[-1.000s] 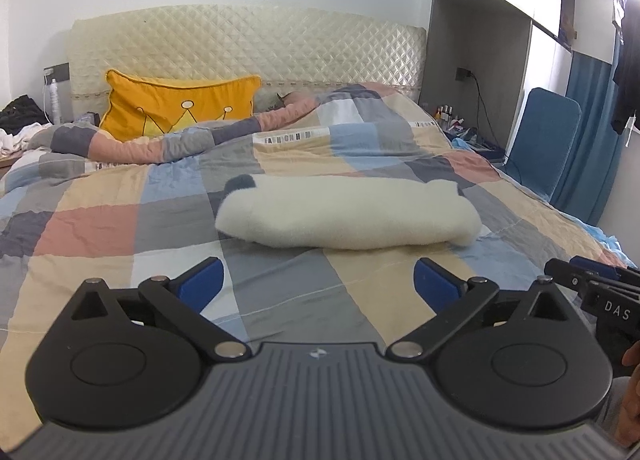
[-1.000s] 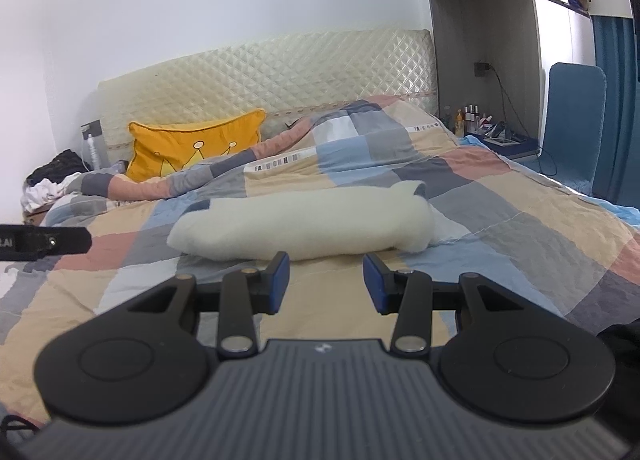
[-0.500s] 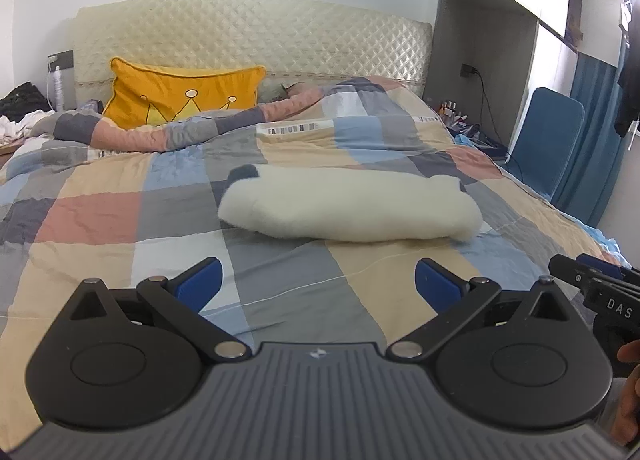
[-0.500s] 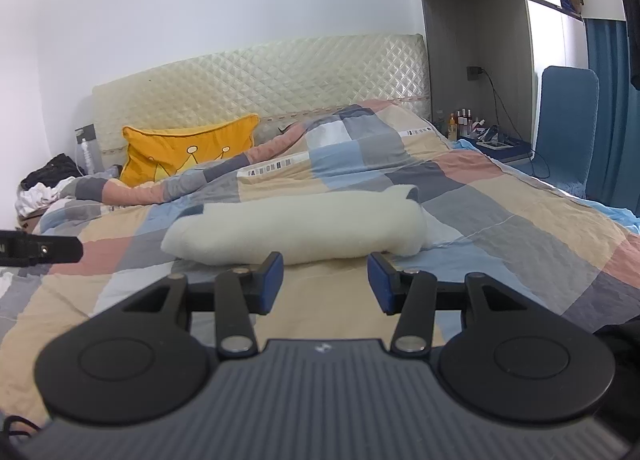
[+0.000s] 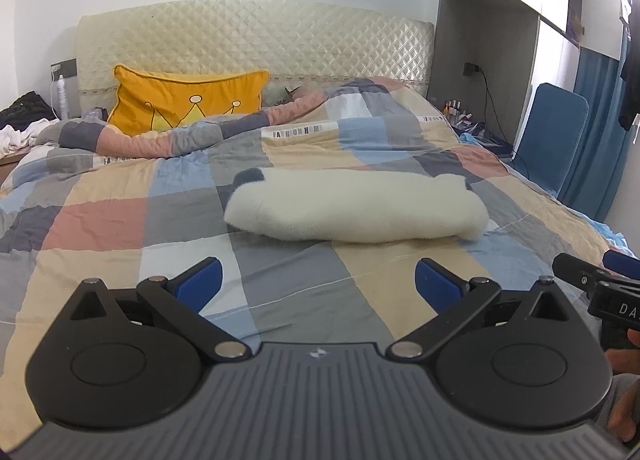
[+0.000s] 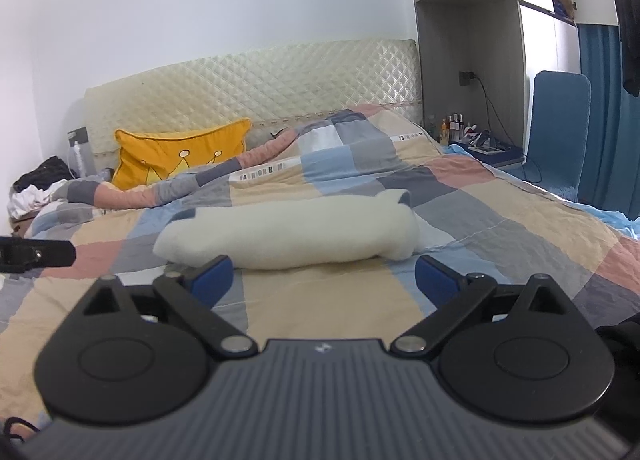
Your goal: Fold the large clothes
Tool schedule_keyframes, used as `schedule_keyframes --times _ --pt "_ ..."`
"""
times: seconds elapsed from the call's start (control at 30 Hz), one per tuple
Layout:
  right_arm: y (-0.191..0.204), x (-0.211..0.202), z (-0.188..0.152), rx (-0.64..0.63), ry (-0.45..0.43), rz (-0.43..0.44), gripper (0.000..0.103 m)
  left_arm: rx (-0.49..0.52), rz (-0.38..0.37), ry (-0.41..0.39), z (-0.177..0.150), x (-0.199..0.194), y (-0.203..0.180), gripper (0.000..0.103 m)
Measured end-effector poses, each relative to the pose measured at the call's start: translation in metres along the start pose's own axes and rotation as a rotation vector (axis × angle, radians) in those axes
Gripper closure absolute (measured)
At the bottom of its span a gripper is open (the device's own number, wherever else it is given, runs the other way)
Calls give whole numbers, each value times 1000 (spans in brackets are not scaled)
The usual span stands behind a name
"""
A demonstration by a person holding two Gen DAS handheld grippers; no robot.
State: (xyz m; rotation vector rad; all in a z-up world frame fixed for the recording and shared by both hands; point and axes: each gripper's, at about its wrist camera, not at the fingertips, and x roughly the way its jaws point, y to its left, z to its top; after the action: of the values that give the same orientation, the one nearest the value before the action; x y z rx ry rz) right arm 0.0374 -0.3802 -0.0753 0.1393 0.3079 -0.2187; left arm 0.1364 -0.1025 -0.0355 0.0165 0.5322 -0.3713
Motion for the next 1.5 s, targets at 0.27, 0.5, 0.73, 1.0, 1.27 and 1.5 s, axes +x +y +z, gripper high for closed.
schedule_keyframes --times 0.27,0.5,0.73,1.0,1.27,1.5 --pt "-1 -2 -1 -7 -9 -6 4 10 -6 2 0 3 -1 0" --pt "-1 -2 -1 -4 -5 -5 4 15 -5 9 0 6 -3 0" --pt "1 0 0 -20 -5 -10 4 16 -8 3 -2 6 1 0" --pt "2 2 -1 -21 -4 -20 4 17 0 4 -3 5 1 0" --pt "2 2 -2 -24 -4 -19 4 15 -3 6 -3 5 0 0" --pt "-1 5 -2 -14 2 -19 4 20 19 6 -5 5 -1 0"
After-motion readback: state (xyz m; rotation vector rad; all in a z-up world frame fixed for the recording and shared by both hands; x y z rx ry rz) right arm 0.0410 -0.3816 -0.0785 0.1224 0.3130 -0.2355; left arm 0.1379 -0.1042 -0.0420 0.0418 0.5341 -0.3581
